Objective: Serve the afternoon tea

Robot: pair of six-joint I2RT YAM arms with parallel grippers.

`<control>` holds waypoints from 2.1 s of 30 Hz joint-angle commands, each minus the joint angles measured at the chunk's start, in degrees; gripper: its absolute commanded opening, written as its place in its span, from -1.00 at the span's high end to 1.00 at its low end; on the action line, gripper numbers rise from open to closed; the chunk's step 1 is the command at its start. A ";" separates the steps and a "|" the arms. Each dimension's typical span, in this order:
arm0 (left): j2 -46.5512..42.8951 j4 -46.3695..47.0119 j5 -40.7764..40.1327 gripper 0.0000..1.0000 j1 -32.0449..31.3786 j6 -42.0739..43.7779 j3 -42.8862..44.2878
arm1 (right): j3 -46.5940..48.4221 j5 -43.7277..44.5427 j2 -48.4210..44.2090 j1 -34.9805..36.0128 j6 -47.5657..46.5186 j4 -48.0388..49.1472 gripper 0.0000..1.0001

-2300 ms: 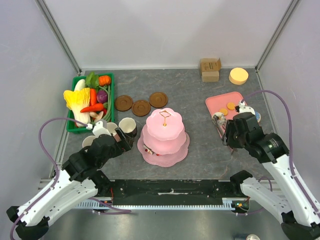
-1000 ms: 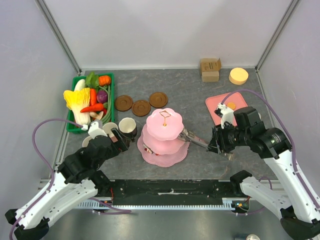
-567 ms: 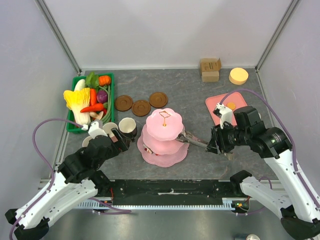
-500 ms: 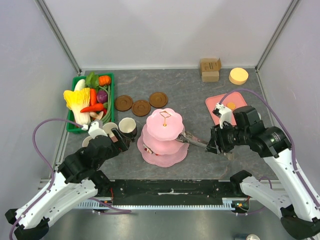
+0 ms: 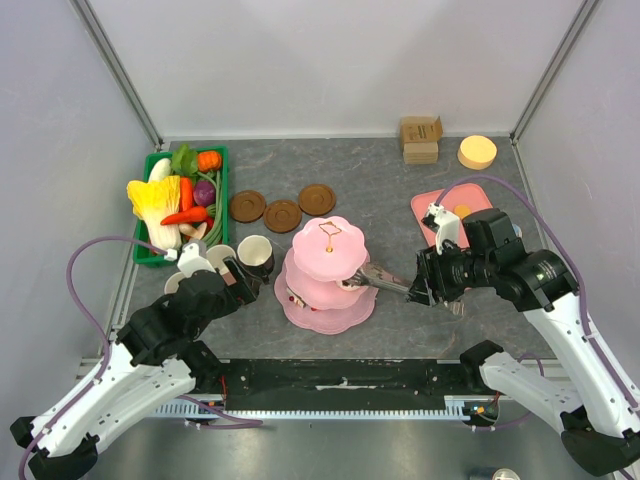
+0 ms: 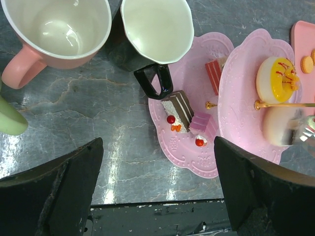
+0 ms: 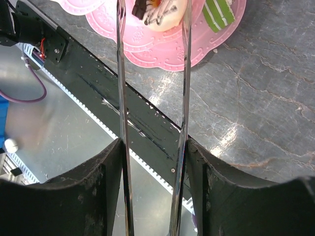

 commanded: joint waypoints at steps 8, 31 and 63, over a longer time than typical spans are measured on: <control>0.15 -0.33 -1.90 -0.99 -0.11 0.37 1.73 | -0.35 0.34 -0.03 0.35 0.13 2.12 -0.20; -2.66 -0.42 -1.55 -0.99 -0.11 -0.60 1.38 | 4.05 16.40 -5.66 0.35 10.14 -2.71 -0.16; 10.69 14.52 -13.50 -0.99 0.50 7.13 4.28 | 8.53 60.99 18.68 -16.25 18.24 -0.44 -0.25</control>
